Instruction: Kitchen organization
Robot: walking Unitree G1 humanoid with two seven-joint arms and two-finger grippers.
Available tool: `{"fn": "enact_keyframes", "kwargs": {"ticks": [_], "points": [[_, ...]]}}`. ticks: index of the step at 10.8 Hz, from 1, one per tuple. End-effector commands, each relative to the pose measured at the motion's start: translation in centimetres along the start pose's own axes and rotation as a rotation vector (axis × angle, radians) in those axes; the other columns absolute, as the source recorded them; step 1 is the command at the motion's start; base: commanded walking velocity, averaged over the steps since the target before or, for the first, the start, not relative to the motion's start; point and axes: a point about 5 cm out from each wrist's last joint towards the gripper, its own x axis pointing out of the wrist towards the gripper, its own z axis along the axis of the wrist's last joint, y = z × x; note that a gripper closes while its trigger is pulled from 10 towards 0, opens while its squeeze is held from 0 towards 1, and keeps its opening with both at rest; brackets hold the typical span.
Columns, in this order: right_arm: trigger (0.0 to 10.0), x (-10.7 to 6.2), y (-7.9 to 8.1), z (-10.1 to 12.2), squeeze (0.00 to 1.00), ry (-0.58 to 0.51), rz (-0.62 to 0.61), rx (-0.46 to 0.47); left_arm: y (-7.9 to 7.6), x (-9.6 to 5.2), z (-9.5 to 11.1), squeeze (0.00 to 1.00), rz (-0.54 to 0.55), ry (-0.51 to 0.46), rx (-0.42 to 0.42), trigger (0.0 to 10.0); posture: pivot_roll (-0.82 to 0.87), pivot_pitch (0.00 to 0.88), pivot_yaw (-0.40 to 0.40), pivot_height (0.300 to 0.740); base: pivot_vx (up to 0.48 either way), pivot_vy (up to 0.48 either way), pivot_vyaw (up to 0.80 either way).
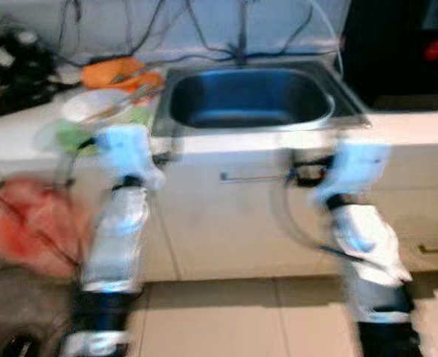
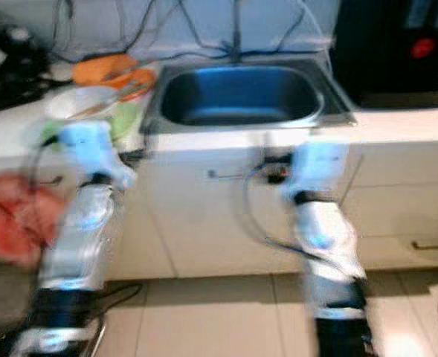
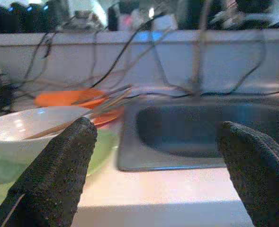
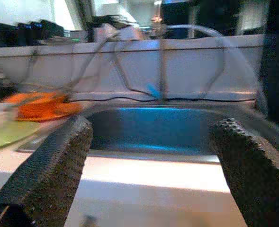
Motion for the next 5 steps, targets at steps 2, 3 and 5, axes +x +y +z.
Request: {"fn": "enact_keyframes", "kwargs": {"ticks": [2,3,5], "points": [[10.0,-0.22,-0.88,0.28,0.0,-0.007,-0.025,-0.025,-1.18,0.19,0.27,0.0,-0.031,-0.007,-0.012,10.0,0.05,0.0,0.07,0.74,0.463,0.0,0.0],[10.0,-0.23,-0.88,0.28,0.0,-0.007,-0.023,-0.027,-1.21,0.19,0.23,0.0,-0.032,-0.006,-0.013,10.0,0.05,0.0,0.07,0.74,0.465,0.0,0.0],[10.0,-0.24,-0.87,0.31,0.0,-0.006,-0.02,-0.03,-1.33,0.13,0.07,0.0,-0.035,0.001,-0.015,10.0,0.05,0.0,0.066,0.74,0.461,0.0,0.0]]}}
